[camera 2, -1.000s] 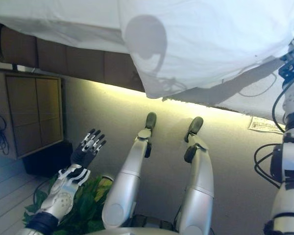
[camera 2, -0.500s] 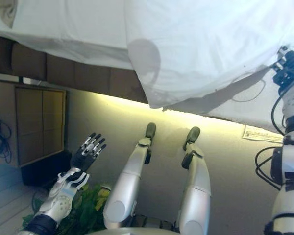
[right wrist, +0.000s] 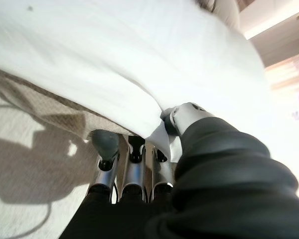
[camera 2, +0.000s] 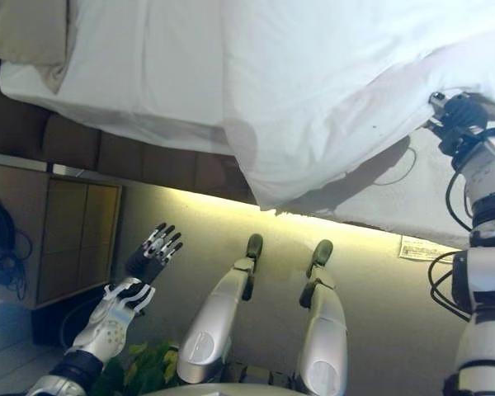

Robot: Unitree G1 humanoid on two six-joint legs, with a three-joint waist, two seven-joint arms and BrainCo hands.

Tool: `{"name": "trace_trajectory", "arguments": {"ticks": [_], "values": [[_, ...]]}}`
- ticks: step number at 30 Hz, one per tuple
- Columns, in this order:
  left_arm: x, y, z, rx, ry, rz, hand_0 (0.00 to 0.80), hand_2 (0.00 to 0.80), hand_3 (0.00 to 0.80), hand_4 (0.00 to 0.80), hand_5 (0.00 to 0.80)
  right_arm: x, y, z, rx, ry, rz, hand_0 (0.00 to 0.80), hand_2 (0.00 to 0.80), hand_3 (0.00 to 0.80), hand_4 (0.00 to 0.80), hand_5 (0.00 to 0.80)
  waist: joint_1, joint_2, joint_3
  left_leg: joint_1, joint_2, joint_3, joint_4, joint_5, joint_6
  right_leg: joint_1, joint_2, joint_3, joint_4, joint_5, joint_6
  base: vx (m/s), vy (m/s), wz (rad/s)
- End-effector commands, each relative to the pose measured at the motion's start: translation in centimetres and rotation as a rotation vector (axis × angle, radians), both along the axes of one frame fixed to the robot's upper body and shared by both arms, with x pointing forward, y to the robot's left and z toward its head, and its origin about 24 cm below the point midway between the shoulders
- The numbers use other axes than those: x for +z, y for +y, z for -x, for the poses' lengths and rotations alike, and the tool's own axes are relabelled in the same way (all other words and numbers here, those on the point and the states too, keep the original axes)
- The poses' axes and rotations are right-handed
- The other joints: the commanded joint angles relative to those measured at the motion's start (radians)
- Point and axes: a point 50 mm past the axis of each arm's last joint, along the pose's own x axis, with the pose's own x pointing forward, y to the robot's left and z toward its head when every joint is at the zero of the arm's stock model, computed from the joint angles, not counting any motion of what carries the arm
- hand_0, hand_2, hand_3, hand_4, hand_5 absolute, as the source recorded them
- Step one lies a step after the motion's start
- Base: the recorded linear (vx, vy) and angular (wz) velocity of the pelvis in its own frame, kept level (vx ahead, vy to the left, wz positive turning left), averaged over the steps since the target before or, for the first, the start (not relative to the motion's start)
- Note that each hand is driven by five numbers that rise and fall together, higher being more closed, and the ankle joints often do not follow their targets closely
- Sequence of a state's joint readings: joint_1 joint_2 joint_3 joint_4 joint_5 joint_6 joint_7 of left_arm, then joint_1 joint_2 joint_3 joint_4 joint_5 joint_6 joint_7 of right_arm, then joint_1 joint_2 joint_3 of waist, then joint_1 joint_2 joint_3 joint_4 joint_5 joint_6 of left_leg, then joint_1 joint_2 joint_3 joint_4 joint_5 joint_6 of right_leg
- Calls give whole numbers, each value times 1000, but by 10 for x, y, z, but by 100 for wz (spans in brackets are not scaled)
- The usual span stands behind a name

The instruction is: Make the bed neatly

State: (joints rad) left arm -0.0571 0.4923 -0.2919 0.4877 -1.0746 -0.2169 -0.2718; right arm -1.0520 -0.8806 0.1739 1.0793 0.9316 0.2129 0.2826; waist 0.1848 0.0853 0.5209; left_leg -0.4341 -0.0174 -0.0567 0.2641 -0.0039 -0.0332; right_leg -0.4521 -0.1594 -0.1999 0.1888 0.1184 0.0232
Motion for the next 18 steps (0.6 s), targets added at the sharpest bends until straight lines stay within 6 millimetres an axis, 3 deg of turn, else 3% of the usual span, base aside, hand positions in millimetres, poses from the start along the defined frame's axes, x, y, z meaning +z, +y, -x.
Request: {"name": "trace_trajectory", "arguments": {"ticks": [1, 12, 18], "values": [[3, 10, -1, 15, -6, -29, 0, 0, 0, 0, 0, 31, 18, -6, 125, -110, 57, 800, 800, 800, 800, 800, 4, -29, -1, 47, 36, 37, -100, 74, 13, 51, -41, -5, 57, -45, 75, -33, 24, 0], [1, 22, -11, 63, 39, -93, 0, 0, 0, 0, 0, 8, 59, -20, 287, -88, -49, 800, 800, 800, 800, 800, 11, -68, -67, 159, 39, 30, -198, 88, 9, 176, -44, -2, -60, -2, 102, -10, 24, -1], [5, -2, -34, -71, 63, -68, 0, 0, 0, 0, 0, -2, 78, -28, 342, -32, -43, 800, 800, 800, 800, 800, -6, -84, -124, 226, 47, 51, -238, 87, 2, 245, -43, 0, -121, 15, 107, 10, 56, -2]]}}
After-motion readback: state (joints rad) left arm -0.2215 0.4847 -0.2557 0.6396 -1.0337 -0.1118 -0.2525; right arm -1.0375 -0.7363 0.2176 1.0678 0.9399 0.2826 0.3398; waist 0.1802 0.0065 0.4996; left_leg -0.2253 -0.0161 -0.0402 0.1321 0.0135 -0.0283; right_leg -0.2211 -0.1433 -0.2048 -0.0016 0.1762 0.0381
